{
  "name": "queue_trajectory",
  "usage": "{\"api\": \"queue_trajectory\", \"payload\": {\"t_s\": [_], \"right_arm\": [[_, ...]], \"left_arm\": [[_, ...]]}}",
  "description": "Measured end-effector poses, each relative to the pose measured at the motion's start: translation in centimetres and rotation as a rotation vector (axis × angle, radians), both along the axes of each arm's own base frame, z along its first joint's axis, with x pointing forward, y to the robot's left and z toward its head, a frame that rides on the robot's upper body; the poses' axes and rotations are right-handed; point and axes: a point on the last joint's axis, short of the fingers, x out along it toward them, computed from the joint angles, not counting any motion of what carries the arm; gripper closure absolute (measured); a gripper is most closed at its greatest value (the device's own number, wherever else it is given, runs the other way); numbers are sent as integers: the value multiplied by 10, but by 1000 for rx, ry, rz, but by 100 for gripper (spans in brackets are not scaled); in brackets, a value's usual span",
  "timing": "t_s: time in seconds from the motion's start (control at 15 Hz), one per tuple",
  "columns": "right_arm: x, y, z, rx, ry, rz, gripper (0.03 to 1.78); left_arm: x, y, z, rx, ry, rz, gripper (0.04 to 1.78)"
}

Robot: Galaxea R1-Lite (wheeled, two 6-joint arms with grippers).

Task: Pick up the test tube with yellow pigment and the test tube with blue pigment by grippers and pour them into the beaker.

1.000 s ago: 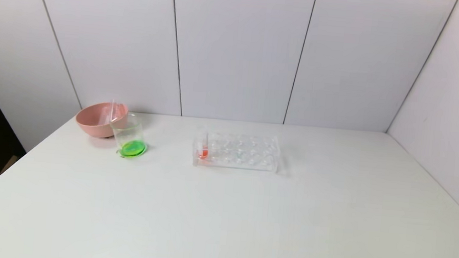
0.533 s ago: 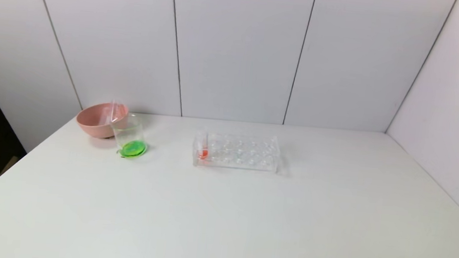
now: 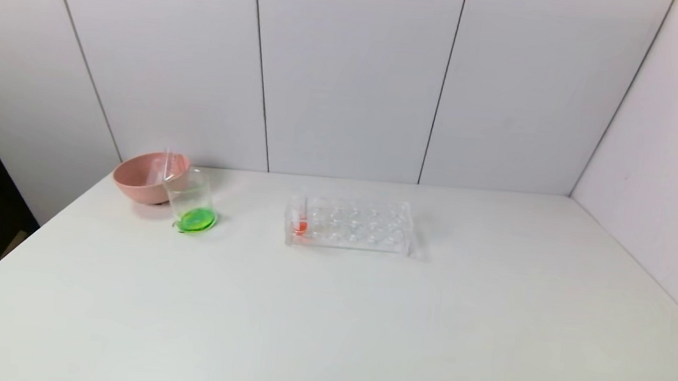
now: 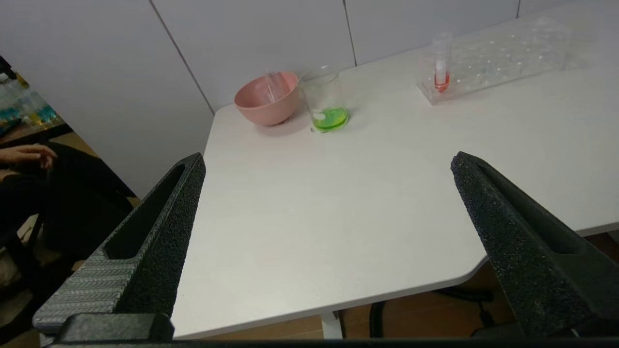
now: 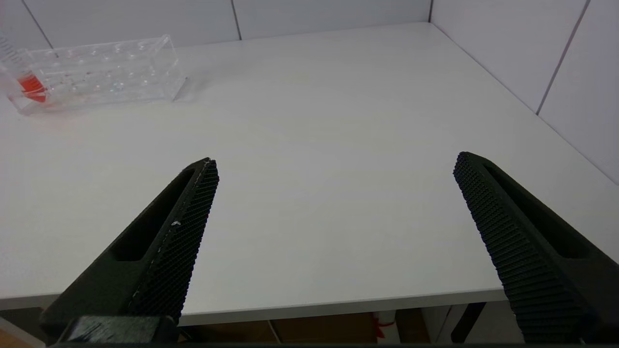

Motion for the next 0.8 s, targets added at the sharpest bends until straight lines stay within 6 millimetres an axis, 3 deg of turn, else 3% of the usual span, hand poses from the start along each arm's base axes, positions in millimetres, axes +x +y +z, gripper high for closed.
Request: {"api": "queue_trajectory", "payload": {"t_s": [0.4, 0.6, 0.8], "right_arm": [[0, 0, 0, 0, 0, 0, 4], [0, 0, 0, 0, 0, 0, 4], [0, 0, 0, 0, 0, 0, 4]], "left_arm": [[61, 3, -121, -70, 47, -17, 4], [70, 4, -139, -170, -37, 22, 4], [70, 5, -149, -331, 23, 89, 4]]}}
